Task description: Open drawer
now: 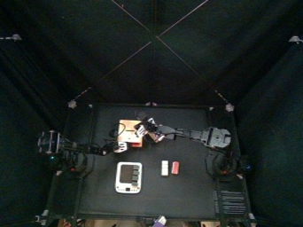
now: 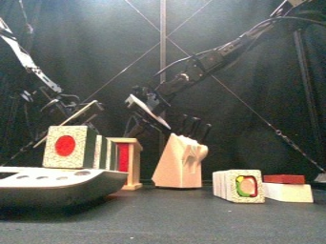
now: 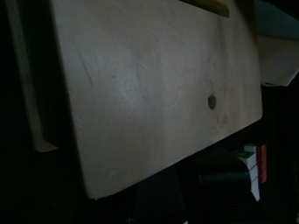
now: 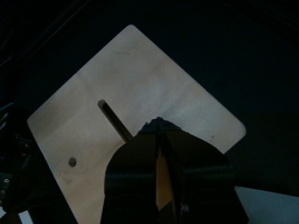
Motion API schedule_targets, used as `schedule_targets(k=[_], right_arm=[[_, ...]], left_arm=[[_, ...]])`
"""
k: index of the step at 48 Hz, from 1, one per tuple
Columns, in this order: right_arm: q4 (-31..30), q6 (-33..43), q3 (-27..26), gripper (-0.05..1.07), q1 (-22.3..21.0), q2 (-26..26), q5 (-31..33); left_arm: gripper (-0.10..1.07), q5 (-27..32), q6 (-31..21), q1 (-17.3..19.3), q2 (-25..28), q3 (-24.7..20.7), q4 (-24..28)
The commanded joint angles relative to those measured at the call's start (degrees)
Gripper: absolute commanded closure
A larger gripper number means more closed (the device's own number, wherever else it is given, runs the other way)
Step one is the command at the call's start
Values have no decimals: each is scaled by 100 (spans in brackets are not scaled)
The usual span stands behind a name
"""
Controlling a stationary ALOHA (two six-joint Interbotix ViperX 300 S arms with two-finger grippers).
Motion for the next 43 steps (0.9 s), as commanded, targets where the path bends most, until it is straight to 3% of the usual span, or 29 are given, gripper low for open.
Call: schedule_targets(k=[1, 43], right_arm=[[9, 0, -26, 65, -9, -79, 53], [9, 0, -18, 65, -9, -79, 97]], left_arm=[[54, -18, 0, 18, -9, -105, -35], [54, -70, 0, -1204, -79, -44, -782]])
